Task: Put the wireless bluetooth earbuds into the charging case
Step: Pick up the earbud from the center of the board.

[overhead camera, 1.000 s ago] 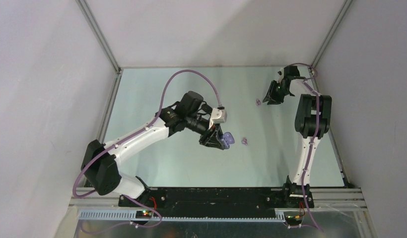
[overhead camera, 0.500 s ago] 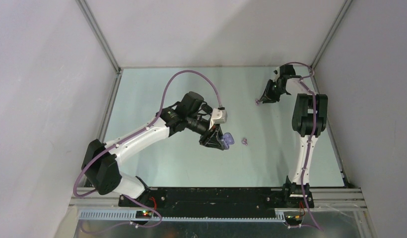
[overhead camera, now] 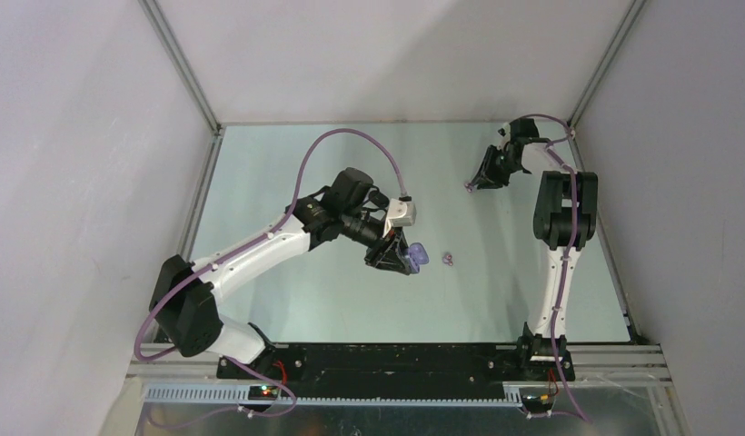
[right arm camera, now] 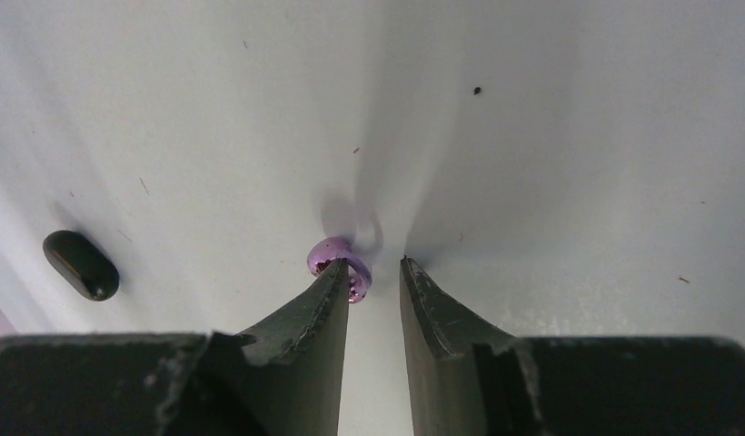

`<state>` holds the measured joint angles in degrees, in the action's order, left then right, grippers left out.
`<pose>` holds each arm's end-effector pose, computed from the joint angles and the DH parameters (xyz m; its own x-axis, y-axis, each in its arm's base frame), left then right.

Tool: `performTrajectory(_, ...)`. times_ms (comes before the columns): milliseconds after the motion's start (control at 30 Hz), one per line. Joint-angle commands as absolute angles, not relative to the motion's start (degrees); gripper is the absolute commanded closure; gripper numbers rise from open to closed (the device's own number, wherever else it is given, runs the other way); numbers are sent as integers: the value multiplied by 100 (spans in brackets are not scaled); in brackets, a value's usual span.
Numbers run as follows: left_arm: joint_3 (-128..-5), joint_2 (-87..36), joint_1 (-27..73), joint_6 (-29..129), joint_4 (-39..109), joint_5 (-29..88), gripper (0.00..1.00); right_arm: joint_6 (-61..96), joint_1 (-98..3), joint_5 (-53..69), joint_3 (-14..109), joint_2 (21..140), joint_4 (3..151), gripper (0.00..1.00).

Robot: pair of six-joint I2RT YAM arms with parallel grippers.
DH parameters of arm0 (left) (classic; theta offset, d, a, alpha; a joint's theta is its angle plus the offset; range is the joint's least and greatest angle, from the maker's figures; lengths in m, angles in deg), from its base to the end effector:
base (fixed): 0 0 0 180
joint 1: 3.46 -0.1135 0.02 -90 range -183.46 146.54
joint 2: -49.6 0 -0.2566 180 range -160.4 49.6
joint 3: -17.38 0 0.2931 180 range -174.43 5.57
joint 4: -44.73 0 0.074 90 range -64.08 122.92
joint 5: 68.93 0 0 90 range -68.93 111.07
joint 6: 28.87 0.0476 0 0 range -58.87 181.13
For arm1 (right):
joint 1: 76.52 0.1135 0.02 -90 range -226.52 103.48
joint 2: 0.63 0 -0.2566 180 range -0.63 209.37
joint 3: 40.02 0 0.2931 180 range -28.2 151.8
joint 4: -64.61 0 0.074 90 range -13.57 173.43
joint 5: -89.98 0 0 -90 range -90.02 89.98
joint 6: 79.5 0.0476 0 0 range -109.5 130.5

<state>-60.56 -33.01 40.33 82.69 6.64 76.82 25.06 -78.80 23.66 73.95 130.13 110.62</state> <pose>0.2277 -0.2728 0.2757 -0.1517 0.4319 -0.8891 0.9498 -0.1854 -0.2521 0.5222 -0.0017 0.1186 -0.8971 0.2661 -0.3526 0.0811 0.8839 0.4607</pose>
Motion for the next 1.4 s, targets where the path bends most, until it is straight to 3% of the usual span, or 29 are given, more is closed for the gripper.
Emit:
performTrajectory(0,-6325,-3300,4088,8413,667,7741,100,2508,-7821,2596,7587,13151,11129,68)
performTrajectory(200,-6325,-3294,4086,8419,661,7727,100,2470,-7799,2907,7550,13147,11049,72)
performTrajectory(700,-6336,-3324,4102,8441,633,7718,100,2302,-7788,3179,7077,12757,10519,100)
performTrajectory(1033,-6336,-3356,4115,8437,642,7748,100,1827,-7790,2996,6154,11437,9879,100)
performTrajectory(1367,-6375,-3358,4113,8284,712,7880,100,1122,-7752,3029,5345,8974,9918,100)
